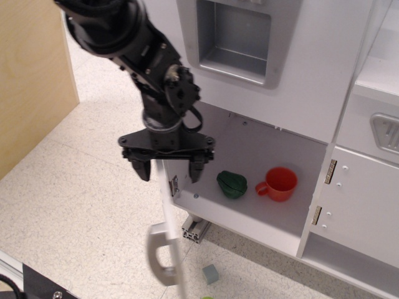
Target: Close low fridge
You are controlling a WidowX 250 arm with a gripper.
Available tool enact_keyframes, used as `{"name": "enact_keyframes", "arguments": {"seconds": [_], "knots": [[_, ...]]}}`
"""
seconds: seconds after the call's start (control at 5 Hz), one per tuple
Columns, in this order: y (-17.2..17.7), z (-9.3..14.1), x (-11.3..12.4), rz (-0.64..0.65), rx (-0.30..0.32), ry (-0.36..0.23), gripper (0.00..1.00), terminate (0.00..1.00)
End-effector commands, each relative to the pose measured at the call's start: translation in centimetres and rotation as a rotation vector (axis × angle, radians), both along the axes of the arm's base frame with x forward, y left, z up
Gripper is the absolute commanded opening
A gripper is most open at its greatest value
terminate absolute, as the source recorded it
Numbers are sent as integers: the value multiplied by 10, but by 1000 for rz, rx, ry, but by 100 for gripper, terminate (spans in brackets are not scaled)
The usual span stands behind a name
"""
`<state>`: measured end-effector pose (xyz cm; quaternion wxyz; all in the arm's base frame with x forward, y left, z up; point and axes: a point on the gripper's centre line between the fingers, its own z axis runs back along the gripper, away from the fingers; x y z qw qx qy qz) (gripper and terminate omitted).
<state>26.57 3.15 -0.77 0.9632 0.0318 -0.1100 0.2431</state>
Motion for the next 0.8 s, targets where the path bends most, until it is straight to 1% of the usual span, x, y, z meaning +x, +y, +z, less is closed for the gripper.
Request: {"name": "enact_keyframes", "arguments": {"seconds": [0.0, 0.2, 0.4, 0.6], "knots": [[-15, 22, 13, 32, -10, -37, 100, 0], [-19, 46, 2, -14, -62, -67, 100, 0], [-19, 74, -20, -57, -125, -91, 100, 0], [-15, 83, -45, -119, -132, -95, 100, 0]]}}
